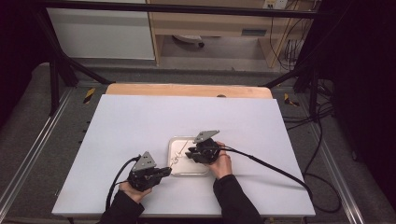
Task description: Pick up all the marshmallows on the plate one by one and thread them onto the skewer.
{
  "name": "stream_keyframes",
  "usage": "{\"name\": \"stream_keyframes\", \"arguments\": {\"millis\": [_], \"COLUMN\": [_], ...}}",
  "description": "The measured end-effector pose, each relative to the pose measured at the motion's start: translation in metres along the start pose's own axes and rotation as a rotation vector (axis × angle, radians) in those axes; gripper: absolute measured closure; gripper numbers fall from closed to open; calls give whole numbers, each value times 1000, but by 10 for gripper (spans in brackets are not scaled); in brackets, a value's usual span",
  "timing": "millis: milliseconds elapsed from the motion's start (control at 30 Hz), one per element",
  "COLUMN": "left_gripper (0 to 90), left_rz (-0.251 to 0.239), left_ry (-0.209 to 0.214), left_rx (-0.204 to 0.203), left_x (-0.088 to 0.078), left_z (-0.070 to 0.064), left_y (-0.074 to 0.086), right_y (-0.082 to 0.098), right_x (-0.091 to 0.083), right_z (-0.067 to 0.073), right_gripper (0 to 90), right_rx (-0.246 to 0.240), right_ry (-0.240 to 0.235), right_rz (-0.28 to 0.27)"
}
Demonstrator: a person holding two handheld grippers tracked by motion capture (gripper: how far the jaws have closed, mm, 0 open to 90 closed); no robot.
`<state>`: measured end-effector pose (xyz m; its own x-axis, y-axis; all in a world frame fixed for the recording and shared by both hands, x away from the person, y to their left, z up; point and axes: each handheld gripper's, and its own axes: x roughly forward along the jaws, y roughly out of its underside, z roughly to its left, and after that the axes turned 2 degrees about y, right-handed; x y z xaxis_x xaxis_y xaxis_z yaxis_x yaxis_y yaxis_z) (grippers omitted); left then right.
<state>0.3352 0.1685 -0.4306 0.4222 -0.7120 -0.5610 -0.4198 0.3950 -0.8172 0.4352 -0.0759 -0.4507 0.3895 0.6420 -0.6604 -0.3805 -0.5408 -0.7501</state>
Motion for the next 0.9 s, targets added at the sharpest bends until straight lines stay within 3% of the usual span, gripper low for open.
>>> {"name": "stream_keyframes", "arguments": {"millis": [467, 900], "left_gripper": [877, 877], "left_rz": [-4, -2], "left_ry": [1, 3], "left_rx": [2, 9], "left_x": [0, 0], "left_z": [-1, -3], "left_y": [0, 0], "right_y": [-13, -10], "right_x": [-33, -58], "right_z": [-1, -2], "right_gripper": [739, 745], "right_rx": [54, 104], "right_ry": [-32, -78], "right_rz": [-56, -121]}}
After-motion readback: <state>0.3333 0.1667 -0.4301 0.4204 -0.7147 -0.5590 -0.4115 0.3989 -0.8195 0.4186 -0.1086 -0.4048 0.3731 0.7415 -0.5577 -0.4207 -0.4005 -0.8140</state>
